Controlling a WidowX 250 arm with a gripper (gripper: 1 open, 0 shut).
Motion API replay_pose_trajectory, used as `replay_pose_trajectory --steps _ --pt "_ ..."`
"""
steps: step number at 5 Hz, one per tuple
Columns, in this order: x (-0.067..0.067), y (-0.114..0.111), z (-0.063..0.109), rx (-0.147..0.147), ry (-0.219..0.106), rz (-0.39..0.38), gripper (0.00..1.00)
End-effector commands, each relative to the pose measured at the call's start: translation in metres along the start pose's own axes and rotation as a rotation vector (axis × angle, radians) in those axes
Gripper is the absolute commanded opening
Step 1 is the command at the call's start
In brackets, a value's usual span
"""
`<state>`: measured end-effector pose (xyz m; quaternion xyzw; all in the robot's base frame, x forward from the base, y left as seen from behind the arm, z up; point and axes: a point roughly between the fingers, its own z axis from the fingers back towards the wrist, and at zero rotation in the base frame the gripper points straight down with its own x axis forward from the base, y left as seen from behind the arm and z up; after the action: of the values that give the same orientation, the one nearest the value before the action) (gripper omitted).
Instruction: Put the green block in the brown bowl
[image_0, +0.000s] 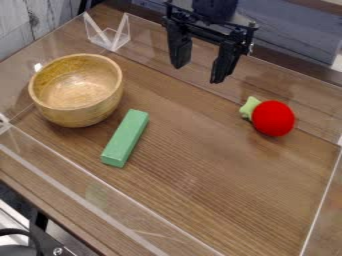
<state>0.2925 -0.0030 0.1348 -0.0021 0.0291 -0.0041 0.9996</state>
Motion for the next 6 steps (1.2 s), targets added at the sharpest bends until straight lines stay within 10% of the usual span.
replay_pose_trajectory --steps 1,4,6 --pt "-0.002 -0.005 -0.009 -0.001 0.020 0.021 1.00" --pt "-0.075 0.065 -0.016 0.017 -0.002 -0.029 1.00" --pt "-0.090 0.073 -0.029 0.013 -0.013 0.140 1.00"
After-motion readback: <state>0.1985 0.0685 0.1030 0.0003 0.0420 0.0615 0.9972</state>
